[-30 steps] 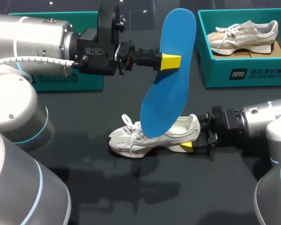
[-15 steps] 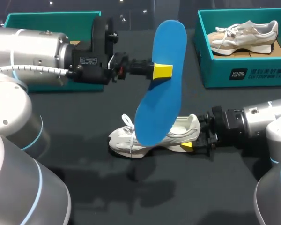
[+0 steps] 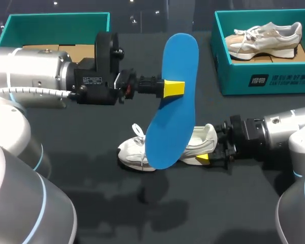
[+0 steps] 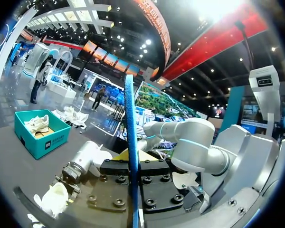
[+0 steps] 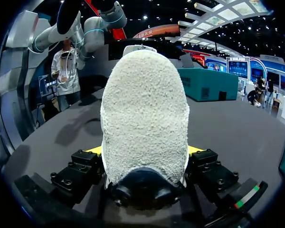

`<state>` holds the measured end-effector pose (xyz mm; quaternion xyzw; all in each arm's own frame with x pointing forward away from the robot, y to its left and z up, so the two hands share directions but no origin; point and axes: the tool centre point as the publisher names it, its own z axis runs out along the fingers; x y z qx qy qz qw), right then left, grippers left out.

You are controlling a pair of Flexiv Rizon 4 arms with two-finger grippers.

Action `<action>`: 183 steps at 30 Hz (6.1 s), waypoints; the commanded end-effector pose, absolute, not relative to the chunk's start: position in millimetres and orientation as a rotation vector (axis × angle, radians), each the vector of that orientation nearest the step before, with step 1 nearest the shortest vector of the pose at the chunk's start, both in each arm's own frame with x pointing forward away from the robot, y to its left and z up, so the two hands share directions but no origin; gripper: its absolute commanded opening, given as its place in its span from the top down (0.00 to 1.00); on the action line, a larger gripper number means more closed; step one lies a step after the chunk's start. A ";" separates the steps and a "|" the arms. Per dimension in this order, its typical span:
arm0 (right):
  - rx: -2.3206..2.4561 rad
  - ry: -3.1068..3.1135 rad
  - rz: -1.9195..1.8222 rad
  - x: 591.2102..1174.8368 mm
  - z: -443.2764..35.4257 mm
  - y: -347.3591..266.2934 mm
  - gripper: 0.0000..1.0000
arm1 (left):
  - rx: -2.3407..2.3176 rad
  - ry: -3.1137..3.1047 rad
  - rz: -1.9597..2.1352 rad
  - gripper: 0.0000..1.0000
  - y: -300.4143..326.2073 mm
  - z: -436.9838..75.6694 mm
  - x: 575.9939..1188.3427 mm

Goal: Take the shoe out of the shoebox, open the shoe tongue, remove and reinsert the insole, then place the shoe into the shoebox

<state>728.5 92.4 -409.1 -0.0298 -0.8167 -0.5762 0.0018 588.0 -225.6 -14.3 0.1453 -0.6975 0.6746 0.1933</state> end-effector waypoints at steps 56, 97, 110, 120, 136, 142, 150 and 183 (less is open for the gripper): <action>-0.284 -3.038 -0.196 695.5 -330.2 27.9 0.00 | 0.410 -1.957 1.896 1.00 -225.4 -15.3 586.2; -0.212 -3.166 -0.105 712.2 -307.5 86.1 0.00 | 0.410 -1.957 1.896 1.00 -225.4 -15.3 586.2; -0.110 -3.194 -0.074 735.6 -311.2 117.5 0.00 | 0.410 -1.957 1.896 1.00 -225.4 -15.3 586.2; -0.080 -3.190 -0.068 748.2 -324.8 131.6 0.00 | 0.410 -1.957 1.896 1.00 -225.4 -15.3 586.2; -0.040 -3.167 -0.021 757.1 -351.1 143.0 0.31 | 0.410 -1.957 1.896 1.00 -225.4 -15.3 586.2; -0.045 -3.140 -0.028 755.1 -363.6 140.4 0.35 | 0.410 -1.957 1.896 1.00 -225.4 -15.3 586.2; -0.065 -3.120 -0.031 751.9 -372.2 133.5 0.51 | 0.410 -1.957 1.896 1.00 -225.4 -15.3 586.2; -0.473 -2.959 -0.110 728.9 -326.0 122.9 1.00 | 0.410 -1.957 1.896 1.00 -225.4 -15.3 586.2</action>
